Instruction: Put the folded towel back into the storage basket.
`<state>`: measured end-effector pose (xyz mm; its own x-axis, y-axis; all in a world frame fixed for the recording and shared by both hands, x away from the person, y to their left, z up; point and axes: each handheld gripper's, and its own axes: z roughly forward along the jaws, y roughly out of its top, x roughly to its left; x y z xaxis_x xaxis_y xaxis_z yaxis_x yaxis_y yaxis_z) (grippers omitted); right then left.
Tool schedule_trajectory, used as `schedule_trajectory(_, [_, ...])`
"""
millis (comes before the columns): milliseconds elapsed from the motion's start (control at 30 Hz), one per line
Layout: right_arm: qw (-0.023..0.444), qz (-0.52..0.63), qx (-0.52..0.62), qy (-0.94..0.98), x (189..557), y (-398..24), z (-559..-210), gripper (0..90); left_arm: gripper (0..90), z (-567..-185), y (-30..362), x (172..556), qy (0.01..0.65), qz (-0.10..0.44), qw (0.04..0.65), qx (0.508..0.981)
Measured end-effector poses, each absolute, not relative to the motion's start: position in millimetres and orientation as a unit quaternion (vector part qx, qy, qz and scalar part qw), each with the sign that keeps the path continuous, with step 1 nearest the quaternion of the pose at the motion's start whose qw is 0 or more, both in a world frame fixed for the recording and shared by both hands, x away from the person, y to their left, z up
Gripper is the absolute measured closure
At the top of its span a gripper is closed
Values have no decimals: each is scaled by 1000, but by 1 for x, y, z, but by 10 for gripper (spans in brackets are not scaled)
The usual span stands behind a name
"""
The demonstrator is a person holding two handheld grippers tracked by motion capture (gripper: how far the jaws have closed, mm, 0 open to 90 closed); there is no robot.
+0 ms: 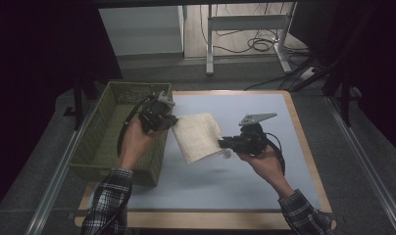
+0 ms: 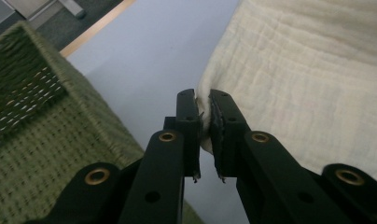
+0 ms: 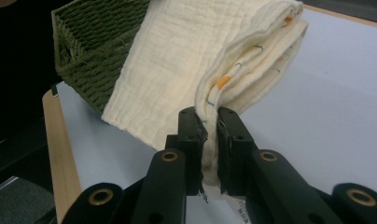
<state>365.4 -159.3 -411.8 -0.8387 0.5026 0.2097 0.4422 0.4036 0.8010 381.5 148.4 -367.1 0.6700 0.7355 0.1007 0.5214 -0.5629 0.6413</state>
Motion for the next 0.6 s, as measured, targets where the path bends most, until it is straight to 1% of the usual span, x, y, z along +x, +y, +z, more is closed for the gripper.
schedule_trajectory(433, [15, 474, 264, 840, 375, -122, -397, 806, 830, -360, 180, 378, 386, 201, 286, 854])
schedule_trajectory(600, [16, 474, 259, 841, 378, -110, -393, 807, 830, -355, 193, 377, 394, 209, 282, 850])
